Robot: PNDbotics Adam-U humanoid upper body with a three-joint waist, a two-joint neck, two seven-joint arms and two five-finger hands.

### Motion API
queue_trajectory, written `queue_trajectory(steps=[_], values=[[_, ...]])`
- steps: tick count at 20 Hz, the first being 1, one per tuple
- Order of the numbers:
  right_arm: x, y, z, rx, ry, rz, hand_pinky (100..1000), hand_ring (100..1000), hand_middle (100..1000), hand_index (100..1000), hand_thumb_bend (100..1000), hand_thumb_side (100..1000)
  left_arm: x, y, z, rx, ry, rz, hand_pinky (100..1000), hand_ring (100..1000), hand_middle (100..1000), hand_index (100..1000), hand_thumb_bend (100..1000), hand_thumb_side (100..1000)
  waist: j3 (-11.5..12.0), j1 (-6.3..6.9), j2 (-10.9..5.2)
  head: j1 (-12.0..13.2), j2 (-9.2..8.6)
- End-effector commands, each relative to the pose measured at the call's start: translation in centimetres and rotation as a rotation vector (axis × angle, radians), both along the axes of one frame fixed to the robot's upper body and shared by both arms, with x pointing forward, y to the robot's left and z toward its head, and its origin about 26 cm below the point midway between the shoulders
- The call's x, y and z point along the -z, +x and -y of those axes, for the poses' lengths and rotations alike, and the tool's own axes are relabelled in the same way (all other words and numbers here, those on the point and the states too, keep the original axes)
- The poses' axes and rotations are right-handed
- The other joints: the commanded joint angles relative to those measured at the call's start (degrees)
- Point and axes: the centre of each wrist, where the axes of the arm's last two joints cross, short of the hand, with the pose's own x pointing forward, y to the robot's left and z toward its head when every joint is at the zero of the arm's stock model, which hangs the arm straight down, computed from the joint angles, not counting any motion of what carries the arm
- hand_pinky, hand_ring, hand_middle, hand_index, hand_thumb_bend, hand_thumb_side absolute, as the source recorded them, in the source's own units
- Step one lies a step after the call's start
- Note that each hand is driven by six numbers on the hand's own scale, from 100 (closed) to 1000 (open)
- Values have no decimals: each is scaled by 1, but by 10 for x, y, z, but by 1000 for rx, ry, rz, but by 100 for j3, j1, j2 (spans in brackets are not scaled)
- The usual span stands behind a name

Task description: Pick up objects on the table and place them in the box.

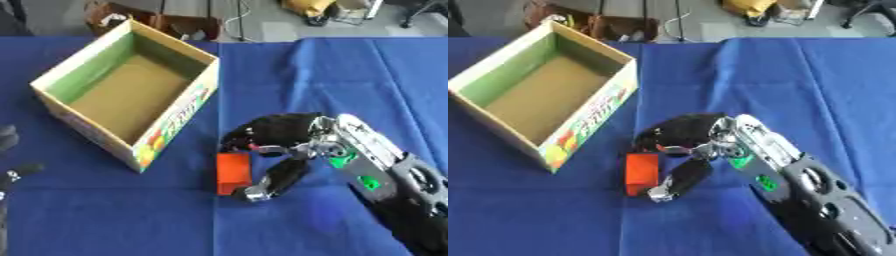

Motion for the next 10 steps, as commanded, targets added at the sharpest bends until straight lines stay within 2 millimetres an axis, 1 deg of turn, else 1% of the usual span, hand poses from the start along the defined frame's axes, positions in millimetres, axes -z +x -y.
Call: queue_trajectory(steps=[1, 3, 5, 6, 10], values=[[-3, 3, -2, 5, -24, 56, 940, 971, 950, 1000, 366, 1000, -7, -2, 1, 16, 13, 25, 613, 917, 810, 704, 100, 1000, 21, 12, -107, -35, -60], [4, 4, -6, 7, -48, 93, 938, 969, 940, 1000, 351, 1000, -7, -2, 1, 18, 13, 25, 613, 917, 811, 704, 100, 1000, 30, 13, -104, -41, -65], [9, 7, -7, 6, -54, 118, 934, 965, 925, 1000, 319, 1000, -7, -2, 1, 19, 14, 25, 613, 917, 811, 704, 100, 1000, 37, 13, -102, -45, -69], [11, 8, -8, 5, -50, 129, 931, 961, 912, 1000, 289, 1000, -7, -2, 1, 20, 15, 24, 613, 917, 812, 704, 100, 1000, 40, 14, -101, -47, -71], [13, 10, -11, -9, -35, 162, 923, 953, 873, 954, 229, 1000, -7, -2, 1, 23, 17, 22, 613, 918, 813, 704, 100, 1000, 37, 10, -95, -49, -59]])
